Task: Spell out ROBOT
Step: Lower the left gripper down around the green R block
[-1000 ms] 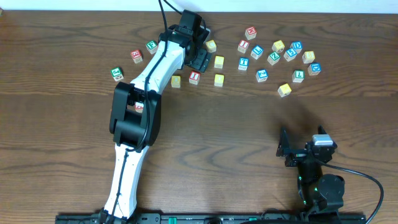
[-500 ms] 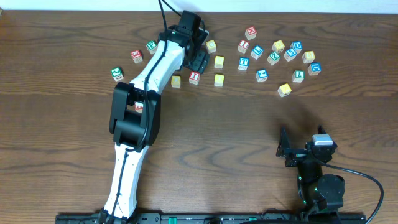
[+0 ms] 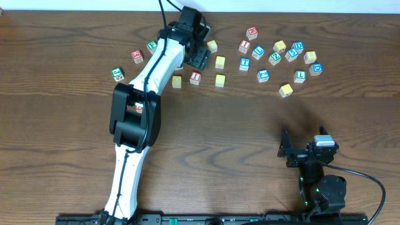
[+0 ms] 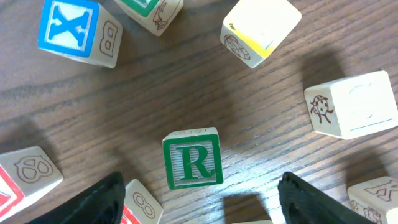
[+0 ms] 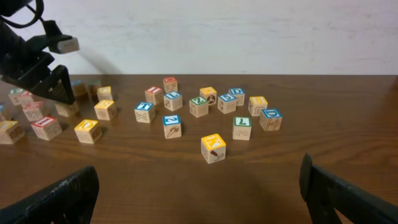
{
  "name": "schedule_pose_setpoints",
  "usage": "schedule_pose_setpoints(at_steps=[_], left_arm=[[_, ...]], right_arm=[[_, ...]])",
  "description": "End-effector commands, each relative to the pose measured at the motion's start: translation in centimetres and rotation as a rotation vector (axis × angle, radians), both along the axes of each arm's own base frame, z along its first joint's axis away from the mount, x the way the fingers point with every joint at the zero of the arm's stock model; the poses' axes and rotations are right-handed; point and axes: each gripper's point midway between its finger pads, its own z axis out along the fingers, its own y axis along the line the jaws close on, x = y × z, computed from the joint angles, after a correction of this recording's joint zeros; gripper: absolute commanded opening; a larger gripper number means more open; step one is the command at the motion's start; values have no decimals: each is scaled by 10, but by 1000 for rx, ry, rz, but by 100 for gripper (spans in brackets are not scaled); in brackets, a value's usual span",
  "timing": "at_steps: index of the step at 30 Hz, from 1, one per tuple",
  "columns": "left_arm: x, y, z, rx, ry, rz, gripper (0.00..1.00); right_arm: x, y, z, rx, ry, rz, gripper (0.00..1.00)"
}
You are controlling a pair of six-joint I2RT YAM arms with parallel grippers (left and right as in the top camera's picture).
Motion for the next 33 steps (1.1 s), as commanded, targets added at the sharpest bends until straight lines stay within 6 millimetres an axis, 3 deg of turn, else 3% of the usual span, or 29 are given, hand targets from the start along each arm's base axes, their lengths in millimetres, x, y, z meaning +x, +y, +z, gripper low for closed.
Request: schedule_pose_setpoints(at_steps=[1,10,16,33], left_arm=[[7,3,6,7,-23,6,77],[11,2,5,2,-36,6,78],[10,1,-13,11,-10,5,78],[16,-1,-10,1,-40,4,73]], right_arm=[[0,0,-1,12,3,-6,99],[0,0,-1,12,3,-6,99],[0,0,-1,12,3,-6,99],[0,0,-1,12,3,-6,99]])
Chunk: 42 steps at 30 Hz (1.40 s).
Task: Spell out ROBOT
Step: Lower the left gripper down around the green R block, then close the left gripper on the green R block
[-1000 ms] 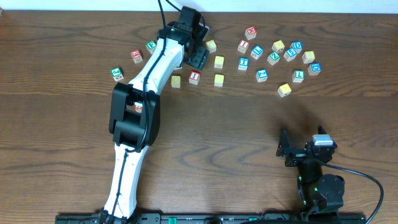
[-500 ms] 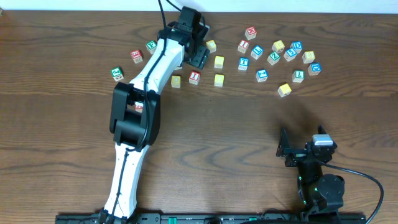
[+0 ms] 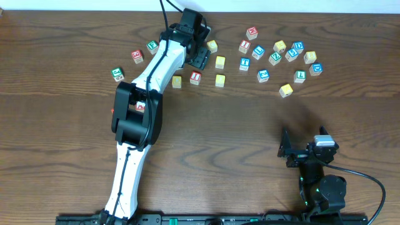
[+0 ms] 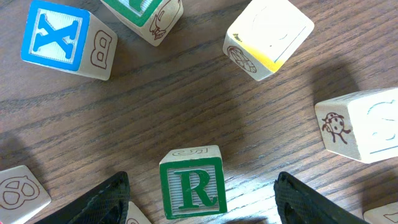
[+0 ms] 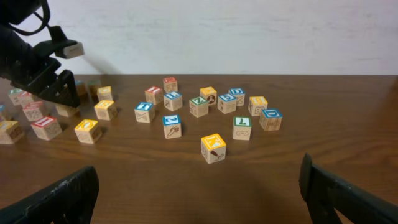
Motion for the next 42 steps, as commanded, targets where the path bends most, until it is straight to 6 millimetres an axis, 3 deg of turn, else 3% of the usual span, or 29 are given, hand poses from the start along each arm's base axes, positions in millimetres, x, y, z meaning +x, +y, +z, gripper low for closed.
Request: schedule_pose_setpoints(at_steps=[1,13,18,42], left_arm=[[7,2,2,8,-19,5,73],[6,3,-12,17,2,1,73],[7,3,-11,17,-3,-2,68],[10,1,-10,13,-18,-2,64]], right_arm=[[0,0,-1,12,3,-6,99],[0,0,-1,12,3,-6,99],[0,0,-1,12,3,-6,99],[0,0,-1,12,3,-6,99]])
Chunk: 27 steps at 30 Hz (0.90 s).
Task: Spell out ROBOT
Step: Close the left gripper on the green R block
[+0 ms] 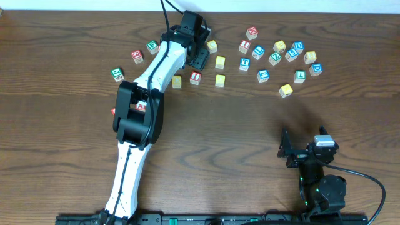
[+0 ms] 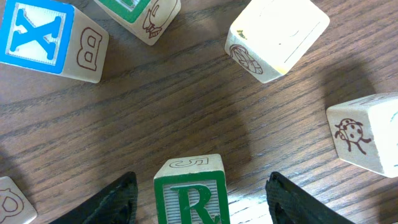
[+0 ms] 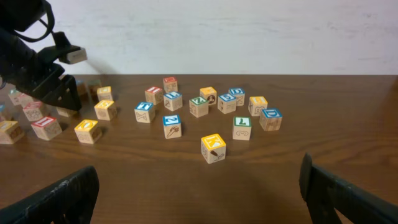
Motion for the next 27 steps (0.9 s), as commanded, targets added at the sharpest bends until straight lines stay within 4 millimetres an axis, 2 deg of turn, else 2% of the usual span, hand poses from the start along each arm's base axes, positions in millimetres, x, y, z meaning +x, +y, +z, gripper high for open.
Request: schedule_pose_setpoints(at_steps=[1,6,11,21,27], left_arm=[[7,3,2,11,-18,2,65],[7,3,1,11,-18,2,64],[7,3,1,13,-16,2,59],[8,8,-1,39,-23,4,59],[6,8,-16,48,2,3,59]], right_arm=[[0,0,-1,12,3,-6,99],[0,0,-1,12,3,-6,99],[0,0,-1,12,3,-6,99],[0,0,-1,12,3,-6,99],[0,0,-1,12,3,-6,99]])
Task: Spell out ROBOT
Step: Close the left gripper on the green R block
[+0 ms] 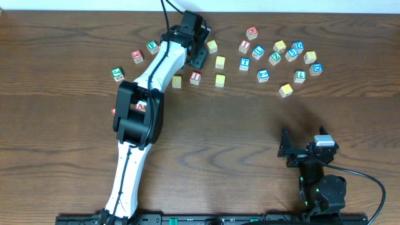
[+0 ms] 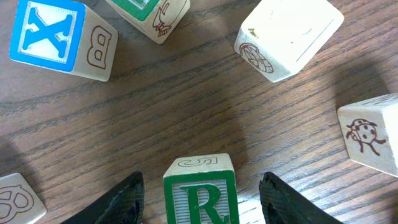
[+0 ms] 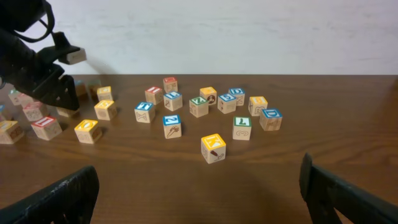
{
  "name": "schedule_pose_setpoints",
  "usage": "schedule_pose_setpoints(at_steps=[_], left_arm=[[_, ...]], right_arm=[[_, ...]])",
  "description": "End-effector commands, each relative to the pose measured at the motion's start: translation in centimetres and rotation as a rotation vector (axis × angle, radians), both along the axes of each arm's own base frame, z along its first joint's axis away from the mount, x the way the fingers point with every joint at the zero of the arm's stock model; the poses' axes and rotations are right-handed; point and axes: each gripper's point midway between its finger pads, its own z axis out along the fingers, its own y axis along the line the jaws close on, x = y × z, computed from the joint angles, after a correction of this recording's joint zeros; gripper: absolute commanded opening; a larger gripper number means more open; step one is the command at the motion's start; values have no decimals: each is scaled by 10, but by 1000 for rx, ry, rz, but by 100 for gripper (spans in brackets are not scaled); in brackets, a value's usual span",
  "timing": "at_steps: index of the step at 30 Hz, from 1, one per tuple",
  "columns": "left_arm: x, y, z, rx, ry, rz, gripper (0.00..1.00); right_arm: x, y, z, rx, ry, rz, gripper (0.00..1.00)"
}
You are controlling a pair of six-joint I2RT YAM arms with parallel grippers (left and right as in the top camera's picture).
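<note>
A wooden block with a green R stands on the table between the fingers of my left gripper, which is open with a gap on each side of the block. In the overhead view that gripper is at the back of the table among the left group of letter blocks; the R block is hidden there. My right gripper is open near the front right, far from any block. More letter blocks lie scattered at the back right.
Around the R block lie a blue X block, a pale yellow block, a ladybird block and a green-edged block. A yellow block is nearest the right gripper. The left arm stretches across the table's left-middle.
The left gripper's fingers stand a little closer on either side of the R block, which sits slightly higher in the wrist view. The right arm is unchanged.
The left gripper hung open over the green R block among the back-left blocks. At each later moment the block sat lower in the wrist view and larger, with the fingers on both sides of it. The right gripper stayed open at the front right.
</note>
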Motion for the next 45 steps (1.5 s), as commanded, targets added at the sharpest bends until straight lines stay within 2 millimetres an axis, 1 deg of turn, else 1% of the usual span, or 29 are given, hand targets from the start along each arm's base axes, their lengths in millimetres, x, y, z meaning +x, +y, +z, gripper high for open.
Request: schedule_pose_setpoints(at_steps=[1,4,20,21,24,25,26,31,38,40,43,45], left_arm=[[3,4,-18,25,15,-5,59],[3,4,-22,27,21,-5,59],[5,4,-21,23,11,-5,58],[5,4,-21,24,11,-5,56],[5,4,-21,23,11,-5,41],[5,4,-21,23,11,-5,39],[5,4,-21,23,10,-5,38],[5,3,-21,23,9,-5,40],[6,3,-19,21,5,-6,39],[7,3,-18,20,2,-5,35],[8,2,-16,18,-3,-5,24],[8,2,-16,18,-3,-5,23]], right_arm=[[0,0,-1,12,3,-6,99],[0,0,-1,12,3,-6,99],[0,0,-1,12,3,-6,99],[0,0,-1,12,3,-6,99],[0,0,-1,12,3,-6,99],[0,0,-1,12,3,-6,99],[0,0,-1,12,3,-6,99],[0,0,-1,12,3,-6,99],[0,0,-1,12,3,-6,99],[0,0,-1,12,3,-6,99],[0,0,-1,12,3,-6,99],[0,0,-1,12,3,-6,99]])
